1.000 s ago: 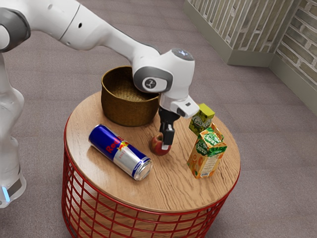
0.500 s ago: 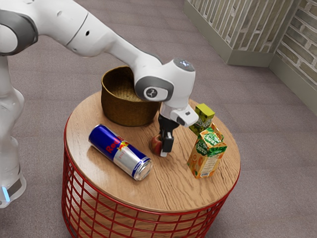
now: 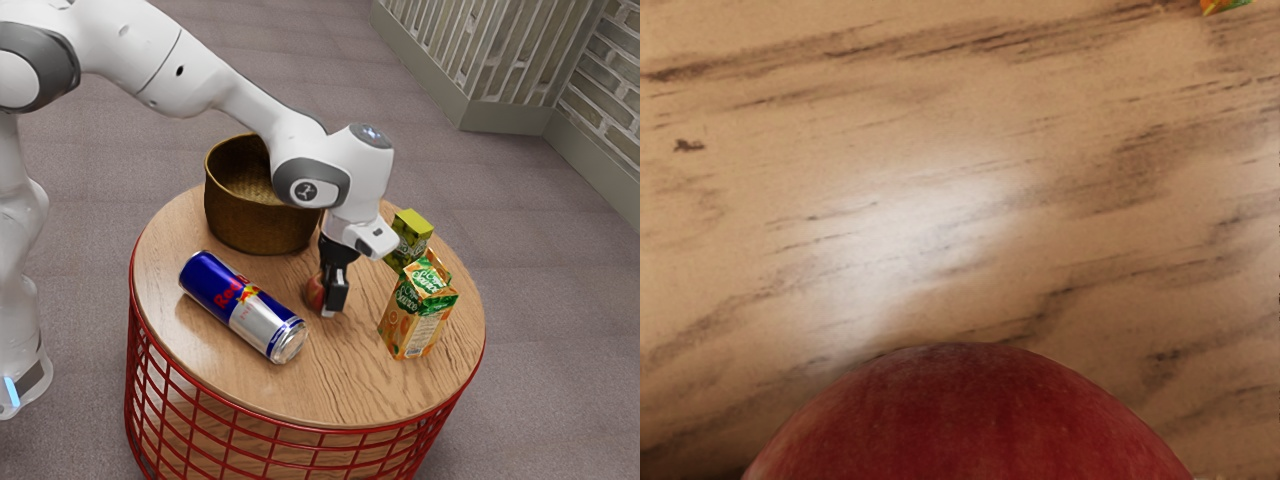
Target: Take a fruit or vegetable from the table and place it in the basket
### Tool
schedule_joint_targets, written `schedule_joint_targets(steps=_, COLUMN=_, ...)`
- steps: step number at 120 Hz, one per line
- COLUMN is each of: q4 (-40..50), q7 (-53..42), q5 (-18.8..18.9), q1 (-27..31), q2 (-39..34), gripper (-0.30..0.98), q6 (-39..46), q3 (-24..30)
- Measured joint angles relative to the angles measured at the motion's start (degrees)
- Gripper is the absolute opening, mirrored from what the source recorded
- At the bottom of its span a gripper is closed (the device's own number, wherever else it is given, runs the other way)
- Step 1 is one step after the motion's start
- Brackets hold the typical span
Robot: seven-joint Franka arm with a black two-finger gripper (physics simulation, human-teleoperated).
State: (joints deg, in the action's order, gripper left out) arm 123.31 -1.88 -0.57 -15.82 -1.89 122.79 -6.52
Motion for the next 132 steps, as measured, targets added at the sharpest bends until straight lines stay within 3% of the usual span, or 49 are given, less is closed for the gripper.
schedule_joint_targets(steps=34, q4=-0.4, q7=0.7, q5=0.4, q1=0.1, q2=-2.3, gripper=0.40, q6=-0.4, q3=2.1)
schedule_joint_targets(steps=52, q4=-0.5, q7=1.0, q5=0.7, q1=-0.1, q2=-7.1, gripper=0.39, q6=-2.1, q3=1.9)
schedule_joint_targets(steps=81, q4=-3.1, q7=1.1, q5=3.6, q1=1.6, q2=-16.1, gripper=0.40, q6=-8.5, q3=-4.4)
schedule_joint_targets(steps=132, q4=-6.1, q7=0.9, q5=8.0, q1=6.0, q2=-16.7, gripper=0.40, q6=-14.6, q3=-12.4)
